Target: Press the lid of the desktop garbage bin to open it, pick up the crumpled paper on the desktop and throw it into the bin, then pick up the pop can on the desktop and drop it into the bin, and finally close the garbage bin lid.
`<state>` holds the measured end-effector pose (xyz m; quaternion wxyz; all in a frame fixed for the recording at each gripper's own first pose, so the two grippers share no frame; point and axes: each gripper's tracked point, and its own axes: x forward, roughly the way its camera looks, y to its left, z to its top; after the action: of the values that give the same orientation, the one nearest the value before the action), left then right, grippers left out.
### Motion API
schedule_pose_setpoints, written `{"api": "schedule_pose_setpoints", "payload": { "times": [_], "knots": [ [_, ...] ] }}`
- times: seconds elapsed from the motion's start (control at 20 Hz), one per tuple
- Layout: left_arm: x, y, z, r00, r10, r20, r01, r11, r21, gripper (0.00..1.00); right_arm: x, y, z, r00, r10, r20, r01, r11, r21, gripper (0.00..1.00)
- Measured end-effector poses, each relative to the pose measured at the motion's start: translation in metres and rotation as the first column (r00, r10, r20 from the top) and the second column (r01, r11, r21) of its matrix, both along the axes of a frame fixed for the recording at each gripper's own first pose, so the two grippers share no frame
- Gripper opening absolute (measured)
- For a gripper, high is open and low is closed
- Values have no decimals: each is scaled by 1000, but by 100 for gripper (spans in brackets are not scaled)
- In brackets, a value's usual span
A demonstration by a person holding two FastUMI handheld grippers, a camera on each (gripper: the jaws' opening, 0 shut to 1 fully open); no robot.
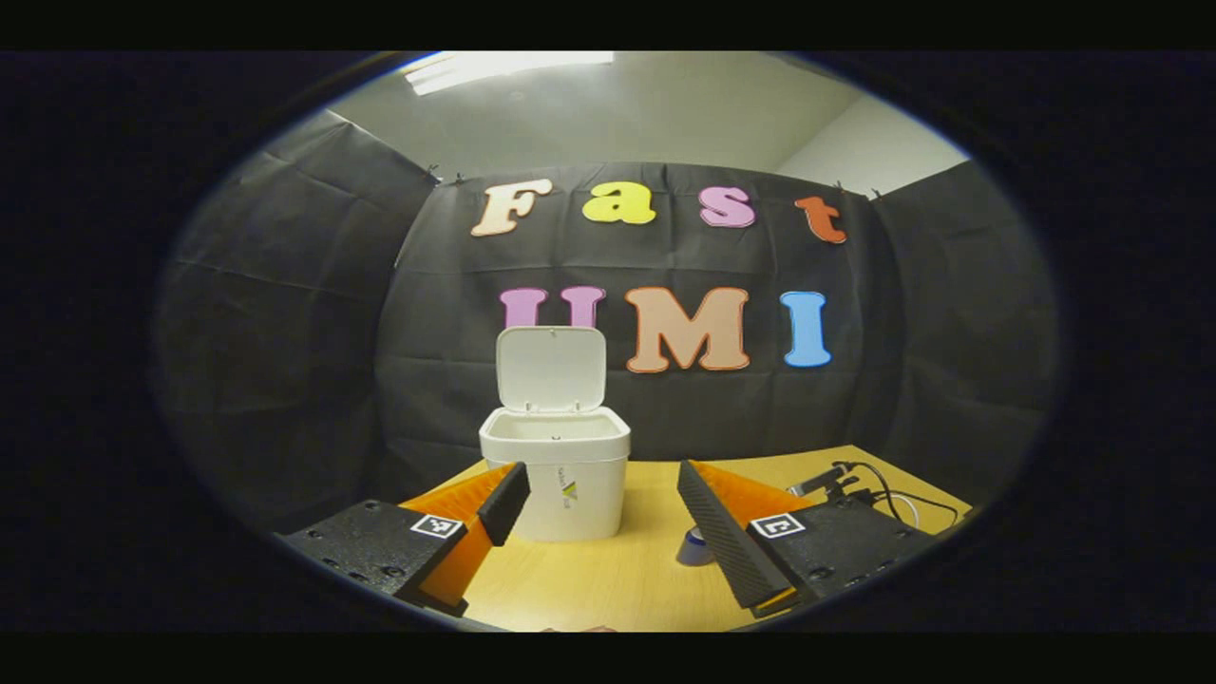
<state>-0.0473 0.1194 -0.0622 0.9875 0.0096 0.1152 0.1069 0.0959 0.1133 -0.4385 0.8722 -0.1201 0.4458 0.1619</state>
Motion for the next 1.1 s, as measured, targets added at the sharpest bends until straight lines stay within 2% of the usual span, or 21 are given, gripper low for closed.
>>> {"api": "schedule_pose_setpoints", "payload": {
  "times": [0.05, 0.1, 0.2, 0.3, 0.45, 0.65, 0.8, 0.95, 1.1],
  "knots": [
    [0, 0, -1, 1000, -2, -2, 2, 1000, 1, 94, 1, -3, -2, 1000, 1, -2, -1, 1000, -13, 48],
    [2, 0, -2, 1000, -8, -2, 8, 1000, 1, 93, 2, -5, 0, 1000, 0, 8, 0, 1000, -15, 39],
    [5, 1, -5, 1000, -19, -1, 19, 1000, -5, 94, 3, 0, 15, 1000, -5, 20, 5, 1000, 25, 27],
    [11, 0, -9, 999, -35, 2, 35, 999, -21, 93, 10, 9, 53, 997, -9, 74, 2, 995, 95, 26],
    [21, -1, -14, 998, -62, 11, 62, 997, -45, 94, 28, 36, 135, 984, -3, 178, -34, 978, 207, 25],
    [35, 1, -18, 994, -105, 30, 107, 992, -74, 93, 57, 88, 243, 938, 32, 344, -132, 953, 273, 25],
    [37, 15, -20, 993, -111, 37, 114, 990, -87, 93, 69, 142, 307, 896, 81, 436, -230, 925, 302, 26],
    [34, 36, -27, 994, -107, 25, 108, 990, -86, 93, 89, 216, 335, 869, 148, 473, -328, 888, 323, 25],
    [27, 60, -32, 996, -91, 9, 91, 992, -85, 94, 121, 281, 324, 860, 193, 473, -364, 881, 303, 26]
  ]
}}
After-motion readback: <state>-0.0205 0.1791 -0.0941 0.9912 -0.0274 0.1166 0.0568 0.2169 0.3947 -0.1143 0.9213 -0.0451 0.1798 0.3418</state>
